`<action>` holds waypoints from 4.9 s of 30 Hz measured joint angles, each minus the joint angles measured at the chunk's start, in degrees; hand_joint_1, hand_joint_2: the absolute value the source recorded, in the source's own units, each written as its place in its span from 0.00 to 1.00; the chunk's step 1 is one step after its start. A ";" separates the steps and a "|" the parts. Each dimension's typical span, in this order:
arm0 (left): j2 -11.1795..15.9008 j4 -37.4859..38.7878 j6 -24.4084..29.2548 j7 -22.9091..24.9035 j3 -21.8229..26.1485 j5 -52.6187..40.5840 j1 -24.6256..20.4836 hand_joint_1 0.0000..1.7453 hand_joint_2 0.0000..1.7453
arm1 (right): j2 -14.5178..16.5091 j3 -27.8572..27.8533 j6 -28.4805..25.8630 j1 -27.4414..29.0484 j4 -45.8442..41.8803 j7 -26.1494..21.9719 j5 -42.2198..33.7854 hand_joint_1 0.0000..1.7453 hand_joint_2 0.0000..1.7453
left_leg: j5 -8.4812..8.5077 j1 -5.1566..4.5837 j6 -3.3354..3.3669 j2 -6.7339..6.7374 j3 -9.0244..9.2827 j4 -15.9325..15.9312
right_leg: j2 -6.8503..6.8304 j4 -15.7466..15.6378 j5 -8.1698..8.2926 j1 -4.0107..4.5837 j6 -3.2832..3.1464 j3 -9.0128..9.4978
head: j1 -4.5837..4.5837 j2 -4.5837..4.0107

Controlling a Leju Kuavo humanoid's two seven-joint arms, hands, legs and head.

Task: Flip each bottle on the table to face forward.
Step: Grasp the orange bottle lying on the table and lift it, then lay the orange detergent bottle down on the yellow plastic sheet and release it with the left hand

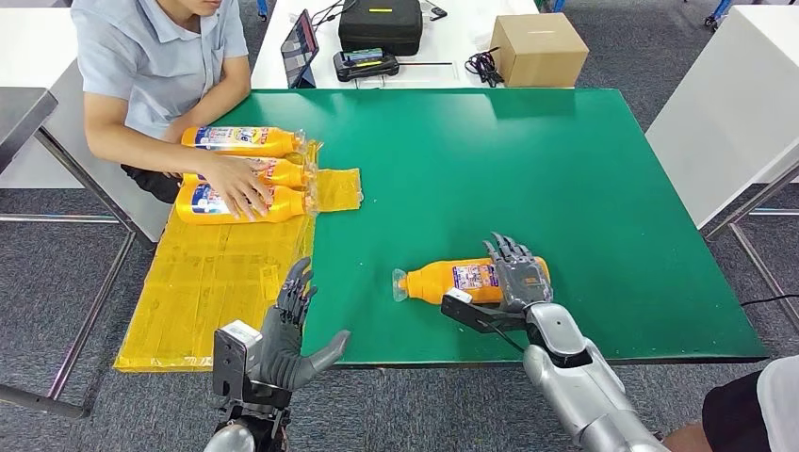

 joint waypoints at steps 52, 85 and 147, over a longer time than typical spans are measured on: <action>0.76 1.95 -1.14 0.58 -0.03 2.22 -1.43 0.00 1.00 | -3.84 7.01 12.89 -11.48 13.28 1.07 -12.77 1.00 1.00 | -0.01 0.00 0.01 -0.01 0.60 0.01 | 0.00 -0.03 -0.01 0.00 0.00 0.56 | 0.01 0.00; -2.12 15.44 -2.00 -1.96 0.65 15.41 -4.90 0.00 1.00 | 4.30 -1.16 7.95 4.96 -14.43 -17.36 -34.97 1.00 1.00 | -0.03 0.01 0.02 0.03 0.16 0.00 | 0.03 0.00 -0.01 0.01 0.00 0.13 | -0.01 0.00; -4.92 23.32 -1.49 -8.63 -2.79 10.55 -12.56 1.00 1.00 | 12.08 8.31 9.33 3.33 -5.78 -17.97 -39.58 0.00 1.00 | -0.02 0.01 0.01 0.00 0.09 -0.01 | 0.01 0.01 -0.02 0.01 -0.01 0.09 | 0.00 0.00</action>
